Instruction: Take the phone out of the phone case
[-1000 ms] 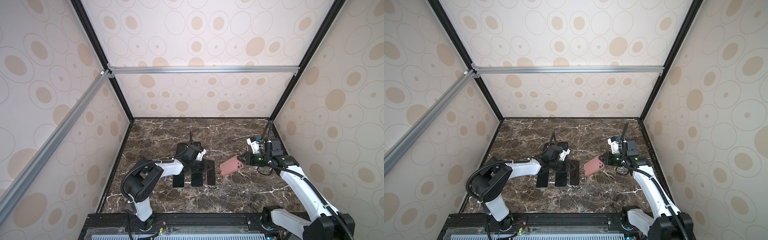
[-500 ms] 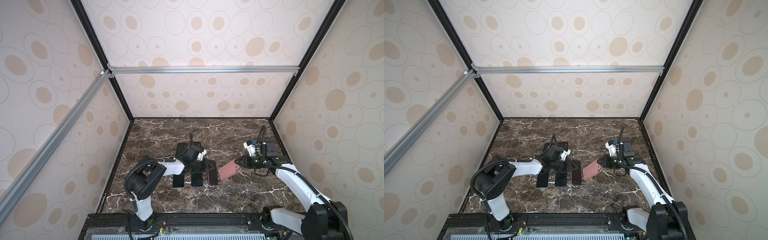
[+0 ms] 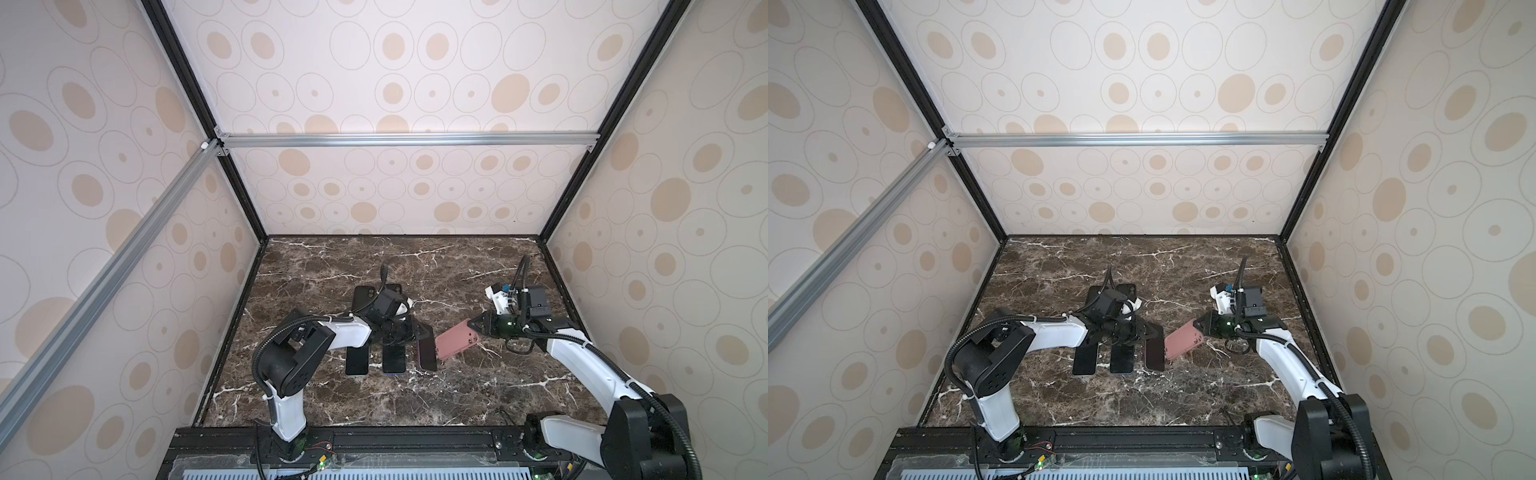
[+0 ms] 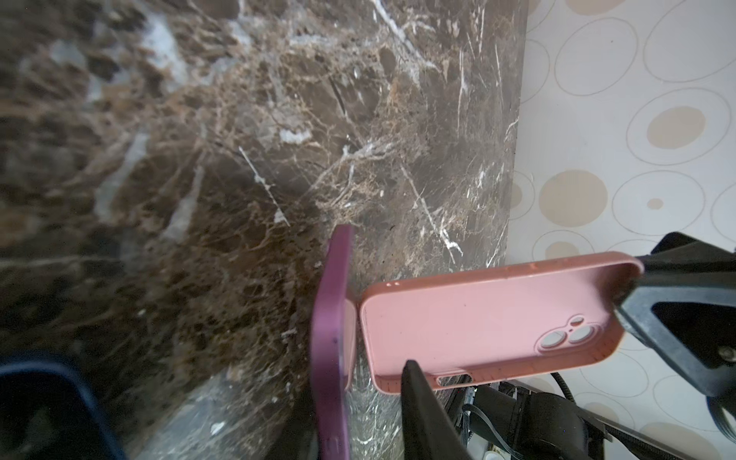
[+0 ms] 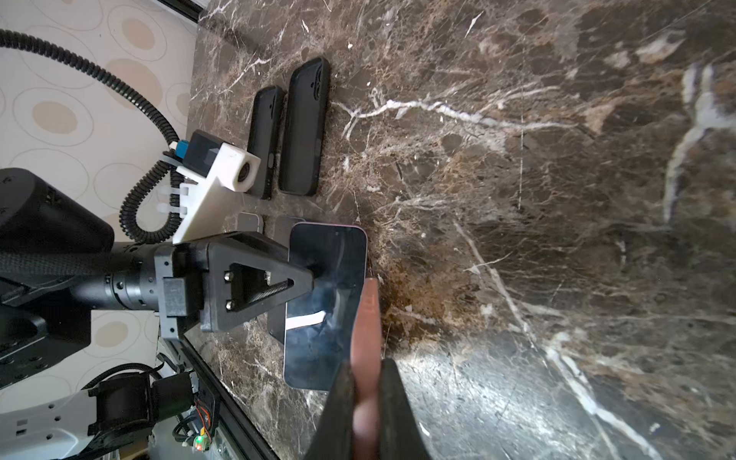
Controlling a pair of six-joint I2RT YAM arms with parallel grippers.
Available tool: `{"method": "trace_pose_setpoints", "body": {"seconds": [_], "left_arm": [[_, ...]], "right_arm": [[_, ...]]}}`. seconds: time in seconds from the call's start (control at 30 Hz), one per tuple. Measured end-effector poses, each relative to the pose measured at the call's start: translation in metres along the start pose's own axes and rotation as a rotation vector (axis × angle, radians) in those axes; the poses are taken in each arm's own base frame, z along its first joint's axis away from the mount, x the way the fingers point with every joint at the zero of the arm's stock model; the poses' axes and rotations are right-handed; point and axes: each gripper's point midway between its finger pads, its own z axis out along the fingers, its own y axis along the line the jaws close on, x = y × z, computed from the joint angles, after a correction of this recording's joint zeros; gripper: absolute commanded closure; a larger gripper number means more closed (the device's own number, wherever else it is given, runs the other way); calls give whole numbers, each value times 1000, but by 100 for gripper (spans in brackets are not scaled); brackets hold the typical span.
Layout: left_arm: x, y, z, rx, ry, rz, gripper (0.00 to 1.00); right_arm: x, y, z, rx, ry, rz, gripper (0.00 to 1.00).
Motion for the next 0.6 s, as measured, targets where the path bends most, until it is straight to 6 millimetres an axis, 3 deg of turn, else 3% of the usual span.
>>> {"method": "trace_pose_setpoints", "body": {"seconds": [0.33, 0.6], "left_arm": [[6, 19, -2, -85, 14, -30, 59], [6, 18, -11, -121, 0, -16, 58]], "right_arm": [[0, -7, 3, 27, -3, 4, 100], [-1, -10, 4, 42, -5, 4, 100]]}}
